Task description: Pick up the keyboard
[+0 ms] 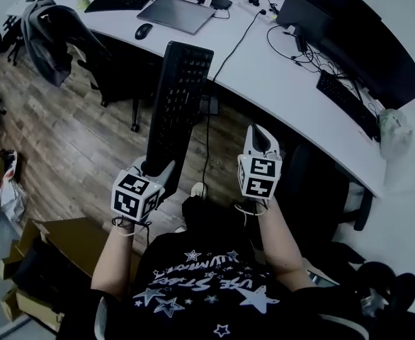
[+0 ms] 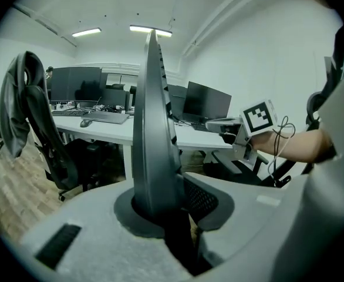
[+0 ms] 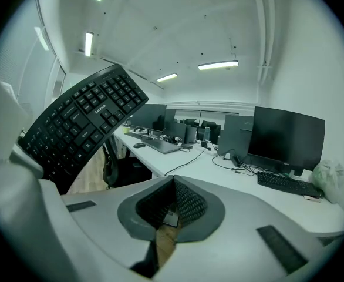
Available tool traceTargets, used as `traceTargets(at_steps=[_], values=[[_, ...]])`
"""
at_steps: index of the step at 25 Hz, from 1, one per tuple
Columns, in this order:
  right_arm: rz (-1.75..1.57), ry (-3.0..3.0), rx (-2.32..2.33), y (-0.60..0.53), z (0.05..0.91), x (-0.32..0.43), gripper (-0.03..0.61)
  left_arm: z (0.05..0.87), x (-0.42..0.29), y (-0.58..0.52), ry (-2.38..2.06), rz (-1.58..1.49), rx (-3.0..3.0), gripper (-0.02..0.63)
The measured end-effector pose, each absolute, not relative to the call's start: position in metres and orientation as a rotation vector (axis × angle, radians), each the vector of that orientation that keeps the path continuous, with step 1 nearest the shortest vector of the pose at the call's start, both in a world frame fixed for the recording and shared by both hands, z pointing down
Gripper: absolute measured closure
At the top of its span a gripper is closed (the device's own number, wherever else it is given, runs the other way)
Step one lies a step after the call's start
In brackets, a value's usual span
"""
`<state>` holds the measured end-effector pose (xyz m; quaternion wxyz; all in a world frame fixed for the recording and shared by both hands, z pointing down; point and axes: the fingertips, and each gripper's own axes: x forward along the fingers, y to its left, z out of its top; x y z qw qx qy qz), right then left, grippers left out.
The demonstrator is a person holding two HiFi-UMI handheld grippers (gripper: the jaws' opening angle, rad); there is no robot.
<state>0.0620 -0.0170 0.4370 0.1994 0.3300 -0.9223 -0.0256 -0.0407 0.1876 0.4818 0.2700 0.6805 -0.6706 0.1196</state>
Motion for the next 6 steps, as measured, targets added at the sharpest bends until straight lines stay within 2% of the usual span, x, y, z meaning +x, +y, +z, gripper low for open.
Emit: traceTargets(at_steps=[6], values=[[-0.054, -2.628, 0.881, 0.034, 0.427, 0.076, 0.572, 0.482, -0.021, 0.240, -1.837, 0.321, 1.828, 0.523]])
